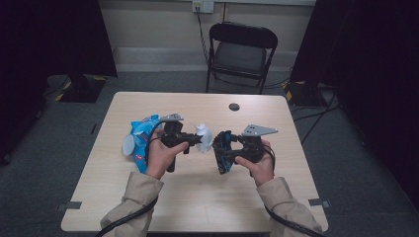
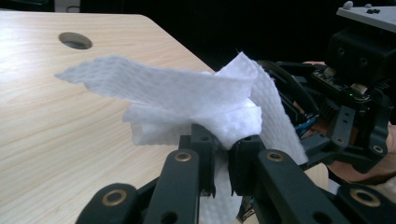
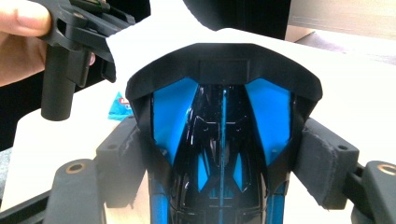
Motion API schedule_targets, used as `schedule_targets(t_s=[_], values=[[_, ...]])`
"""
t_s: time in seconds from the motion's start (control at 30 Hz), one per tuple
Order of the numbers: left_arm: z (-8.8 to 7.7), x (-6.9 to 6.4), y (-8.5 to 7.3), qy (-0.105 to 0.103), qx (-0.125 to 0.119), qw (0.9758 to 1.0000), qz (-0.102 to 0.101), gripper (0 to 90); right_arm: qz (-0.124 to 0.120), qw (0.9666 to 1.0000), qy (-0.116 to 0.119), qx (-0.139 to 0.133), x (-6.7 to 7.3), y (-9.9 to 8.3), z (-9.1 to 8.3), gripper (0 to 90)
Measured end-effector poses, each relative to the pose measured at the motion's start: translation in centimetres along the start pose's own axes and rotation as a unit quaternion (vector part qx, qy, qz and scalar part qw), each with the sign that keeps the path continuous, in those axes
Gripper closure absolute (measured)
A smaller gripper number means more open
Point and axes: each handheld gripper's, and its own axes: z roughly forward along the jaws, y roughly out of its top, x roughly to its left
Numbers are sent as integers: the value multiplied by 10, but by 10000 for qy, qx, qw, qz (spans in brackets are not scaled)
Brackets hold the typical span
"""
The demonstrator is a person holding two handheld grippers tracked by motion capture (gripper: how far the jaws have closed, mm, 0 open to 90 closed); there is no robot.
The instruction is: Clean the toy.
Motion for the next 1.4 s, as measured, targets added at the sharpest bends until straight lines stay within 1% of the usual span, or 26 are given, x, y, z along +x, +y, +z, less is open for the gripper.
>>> schedule_targets(t_s=[0.1,0.27,0.37,0.6,0.7,1.03,1.13,1.23,1.3,1.4], values=[[8,-4,-1,-105,90,9999,20,828,31,10000,-3,-25,0,-1,-1,255],[17,-5,-5,-167,163,9997,-12,828,63,10000,2,-63,-2,1,-2,255],[19,-5,-6,-174,120,9998,-54,828,53,10000,-49,-50,-3,2,-3,255],[20,-5,-7,-130,193,9997,-18,829,74,9999,-73,-51,-4,2,-2,255],[23,-5,-8,-139,244,9996,5,828,109,9999,-94,-75,-5,2,-3,255],[29,-5,-8,-196,332,9993,-1,829,110,9998,-165,-90,-8,3,-6,255],[31,-6,-9,-205,317,9993,-15,828,123,9997,-181,-98,-8,3,-8,255],[33,-6,-10,-187,348,9992,4,828,136,9997,-203,-90,-8,4,-8,255],[34,-6,-11,-210,347,9992,-17,828,160,9996,-200,-99,-9,4,-9,255],[35,-7,-12,-169,380,9991,16,828,154,9996,-215,-110,-9,5,-10,255]])
